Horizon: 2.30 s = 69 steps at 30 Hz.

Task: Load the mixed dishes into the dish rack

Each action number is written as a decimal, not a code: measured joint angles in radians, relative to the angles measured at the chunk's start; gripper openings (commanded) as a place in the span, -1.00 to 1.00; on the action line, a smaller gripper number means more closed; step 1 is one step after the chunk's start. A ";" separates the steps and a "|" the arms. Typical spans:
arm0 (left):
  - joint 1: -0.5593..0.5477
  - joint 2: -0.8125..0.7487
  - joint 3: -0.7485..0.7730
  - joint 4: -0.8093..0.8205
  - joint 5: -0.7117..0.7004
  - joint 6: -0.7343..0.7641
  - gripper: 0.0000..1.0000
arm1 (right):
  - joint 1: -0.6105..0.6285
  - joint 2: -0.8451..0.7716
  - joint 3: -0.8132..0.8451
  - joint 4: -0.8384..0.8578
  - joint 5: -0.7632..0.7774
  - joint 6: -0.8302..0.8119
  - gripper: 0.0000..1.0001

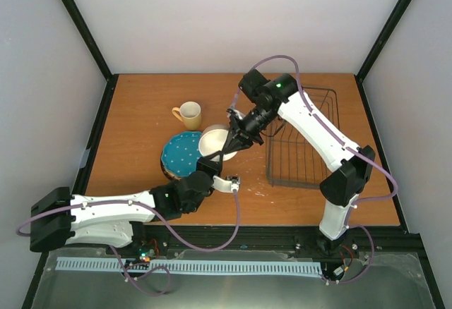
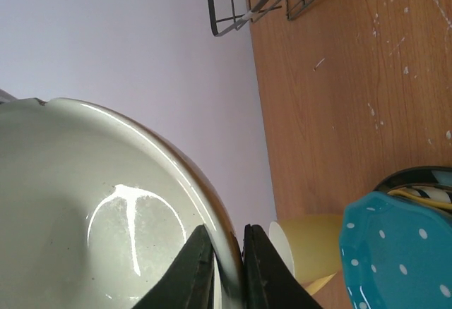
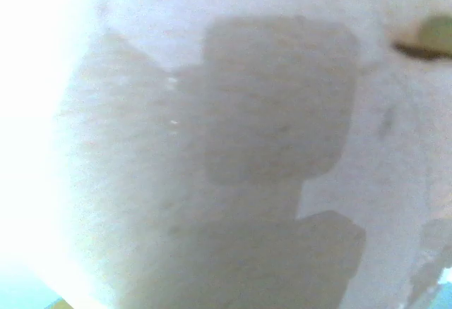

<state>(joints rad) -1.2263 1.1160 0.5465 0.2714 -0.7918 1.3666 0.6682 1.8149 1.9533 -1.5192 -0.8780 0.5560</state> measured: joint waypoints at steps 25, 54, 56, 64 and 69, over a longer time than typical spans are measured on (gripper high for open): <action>0.006 -0.068 0.106 -0.298 0.053 -0.432 -0.99 | -0.108 0.005 0.169 0.017 0.083 -0.108 -0.94; 0.171 -0.222 0.281 -0.367 0.798 -1.120 -0.99 | -0.357 -0.348 -0.162 0.497 0.496 -0.071 -0.94; 0.235 -0.229 0.271 -0.298 0.916 -1.186 -0.99 | -0.392 -0.430 -0.283 0.592 0.495 -0.041 -0.94; 0.590 -0.148 0.145 0.259 1.432 -1.678 -0.99 | -0.539 -0.644 -0.892 1.196 0.238 0.164 -0.50; 0.659 0.010 0.100 0.725 1.619 -2.085 -0.99 | -0.593 -0.576 -1.150 1.728 0.013 0.446 0.00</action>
<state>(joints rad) -0.5671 1.1255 0.6460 0.9966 0.8268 -0.7185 0.0753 1.2392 0.8032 0.2085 -0.8654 1.0016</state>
